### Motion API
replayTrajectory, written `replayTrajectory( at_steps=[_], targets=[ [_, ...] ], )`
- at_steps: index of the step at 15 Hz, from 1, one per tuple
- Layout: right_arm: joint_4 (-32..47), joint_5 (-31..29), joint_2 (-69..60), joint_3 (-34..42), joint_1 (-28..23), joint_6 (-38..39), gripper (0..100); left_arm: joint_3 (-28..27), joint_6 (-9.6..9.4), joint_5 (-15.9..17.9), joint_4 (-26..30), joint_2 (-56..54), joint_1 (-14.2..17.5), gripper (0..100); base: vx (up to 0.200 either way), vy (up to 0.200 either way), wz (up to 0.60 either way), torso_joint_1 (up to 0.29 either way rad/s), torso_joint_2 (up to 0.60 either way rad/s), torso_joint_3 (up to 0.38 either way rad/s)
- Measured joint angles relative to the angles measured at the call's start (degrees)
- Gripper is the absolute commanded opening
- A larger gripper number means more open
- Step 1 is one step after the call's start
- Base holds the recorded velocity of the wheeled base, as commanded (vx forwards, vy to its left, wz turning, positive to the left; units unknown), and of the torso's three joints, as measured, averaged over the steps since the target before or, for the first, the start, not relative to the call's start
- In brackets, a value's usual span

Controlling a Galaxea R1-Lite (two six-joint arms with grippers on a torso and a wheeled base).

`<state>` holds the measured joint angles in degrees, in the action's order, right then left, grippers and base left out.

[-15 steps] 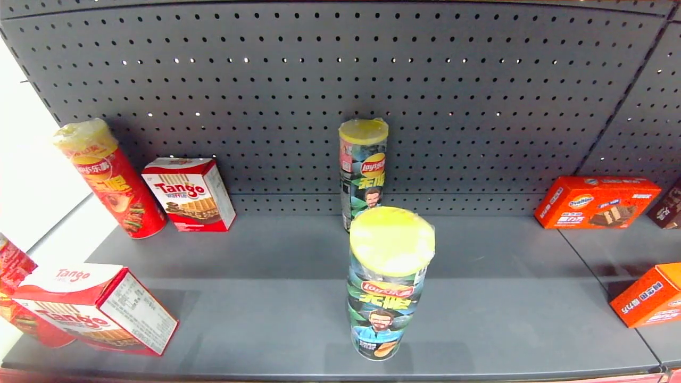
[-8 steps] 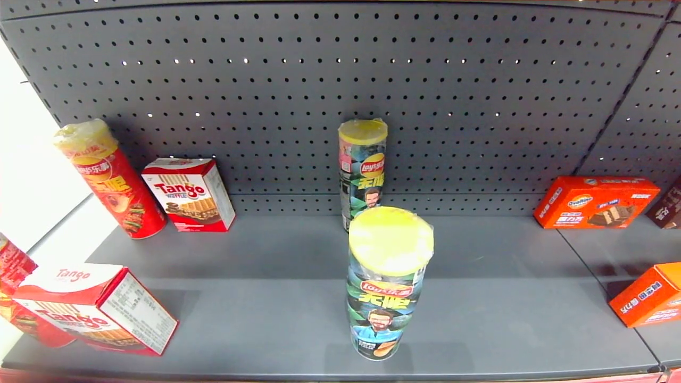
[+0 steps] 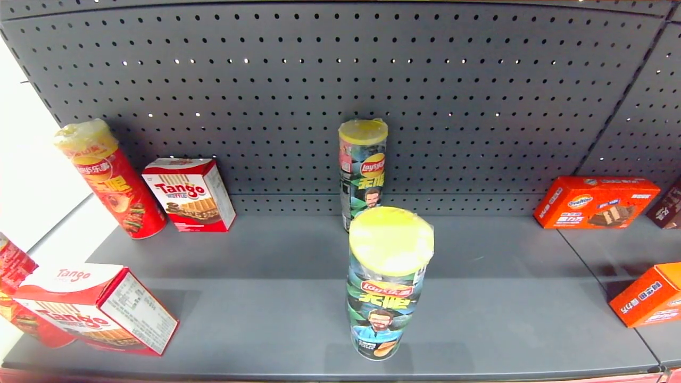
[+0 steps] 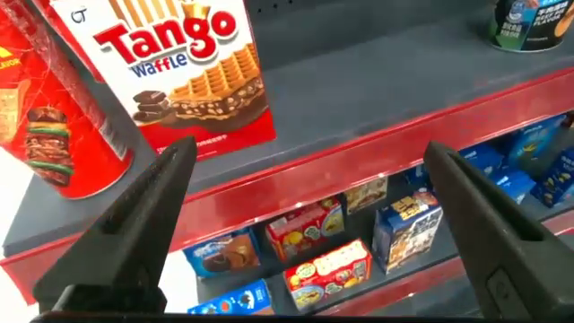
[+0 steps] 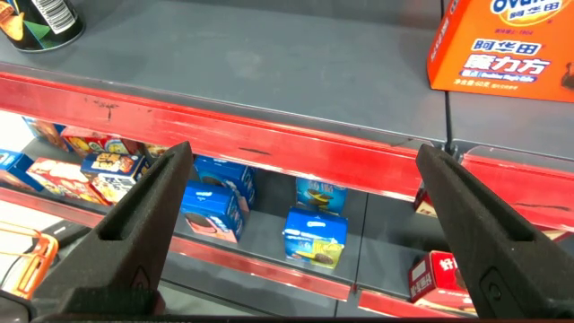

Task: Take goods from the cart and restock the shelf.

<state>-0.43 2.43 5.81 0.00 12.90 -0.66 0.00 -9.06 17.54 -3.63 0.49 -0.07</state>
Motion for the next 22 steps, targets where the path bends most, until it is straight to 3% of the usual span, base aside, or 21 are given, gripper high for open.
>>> replayTrajectory(
  at_steps=[2, 4, 5, 6, 8, 9, 11, 19, 22],
  targets=[
    [0.0, 0.0, 0.0, 0.0, 0.0, 0.0, 100, 0.0, 0.94, -0.1, 0.0, -0.4, 0.1, 100, 0.000, 0.000, 0.00, 0.000, 0.00, 0.000],
    [0.0, 0.0, 0.0, 0.0, 0.0, 0.0, 100, 0.0, 3.91, 0.7, 1.1, -0.5, 0.1, 100, 0.000, 0.000, 0.00, 0.000, 0.00, 0.000],
    [0.0, 0.0, 0.0, 0.0, 0.0, 0.0, 100, -0.2, 4.39, -0.5, 1.3, -0.6, 0.1, 100, 0.000, 0.000, 0.00, 0.000, 0.00, 0.000],
    [0.0, 0.0, 0.0, 0.0, 0.0, 0.0, 100, -0.2, 4.41, -3.2, 1.5, -0.6, 0.1, 100, 0.000, 0.000, 0.00, 0.000, 0.00, 0.000],
    [0.0, 0.0, 0.0, 0.0, 0.0, 0.0, 100, -0.2, 5.07, -16.5, 3.0, -0.6, 0.2, 100, 0.000, 0.000, 0.00, 0.000, 0.00, 0.000],
    [0.0, 0.0, 0.0, 0.0, 0.0, 0.0, 100, -0.1, 5.50, -18.1, 3.4, -0.6, 0.2, 100, 0.000, 0.000, 0.00, 0.000, 0.00, 0.000],
    [0.0, 0.0, 0.0, 0.0, 0.0, 0.0, 100, 0.0, 5.95, -13.3, 4.0, -0.6, 0.0, 100, 0.000, 0.000, 0.00, 0.000, 0.00, 0.000],
    [0.0, -1.5, -4.7, 0.0, 9.1, -0.6, 100, 0.0, 6.30, -12.9, 4.0, -0.6, 0.0, 100, 0.000, 0.000, 0.00, 0.000, 0.00, 0.000],
    [-0.4, -2.3, -0.1, -3.6, 8.8, -1.1, 100, 0.0, 6.46, -13.0, 3.8, -0.6, 0.0, 100, 0.000, 0.000, 0.00, 0.000, 0.00, 0.000]
  ],
)
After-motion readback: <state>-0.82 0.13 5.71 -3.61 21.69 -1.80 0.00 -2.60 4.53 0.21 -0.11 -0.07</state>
